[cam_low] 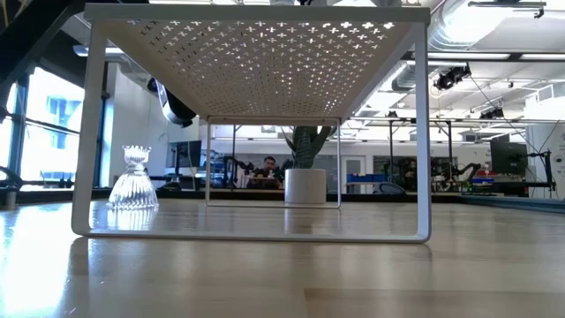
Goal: Pick & Place candle stick holders
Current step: Put the black candle holder on the shelf
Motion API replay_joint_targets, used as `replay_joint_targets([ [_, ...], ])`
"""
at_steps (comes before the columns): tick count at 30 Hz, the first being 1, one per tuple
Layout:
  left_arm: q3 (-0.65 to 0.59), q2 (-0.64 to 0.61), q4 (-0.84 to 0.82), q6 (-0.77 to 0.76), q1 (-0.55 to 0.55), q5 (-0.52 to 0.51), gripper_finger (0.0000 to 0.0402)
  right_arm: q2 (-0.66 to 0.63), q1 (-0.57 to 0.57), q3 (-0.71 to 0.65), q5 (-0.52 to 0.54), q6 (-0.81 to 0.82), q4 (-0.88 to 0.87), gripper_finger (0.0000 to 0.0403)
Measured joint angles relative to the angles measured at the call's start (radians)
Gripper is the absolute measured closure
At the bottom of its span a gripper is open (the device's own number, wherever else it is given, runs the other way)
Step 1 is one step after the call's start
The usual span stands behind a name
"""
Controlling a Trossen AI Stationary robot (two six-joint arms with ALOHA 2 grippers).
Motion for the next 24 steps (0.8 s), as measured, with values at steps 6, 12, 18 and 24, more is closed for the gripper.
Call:
replay_joint_targets([
  [6, 0.0, 0.0, 0.0, -0.004, 0.003, -0.005, 0.0392, 0.0, -0.031, 0.0, -0.045, -0.018, 0.013, 0.0258],
  [12, 0.0, 0.0, -0.001, -0.01, 0.001, 0.013, 0.0392, 0.0, -0.046, 0.0, -0.078, -0.028, 0.024, 0.0258],
  [18, 0.0, 0.0, -0.015, -0.006, 0.001, 0.023, 0.0392, 0.0, -0.046, 0.0, -0.082, -0.026, 0.028, 0.0258],
  [24, 0.0, 0.0, -0.023, -0.003, 0.001, 0.022, 0.0392, 0.0, -0.046, 0.0, -0.082, -0.026, 0.03, 0.0258],
])
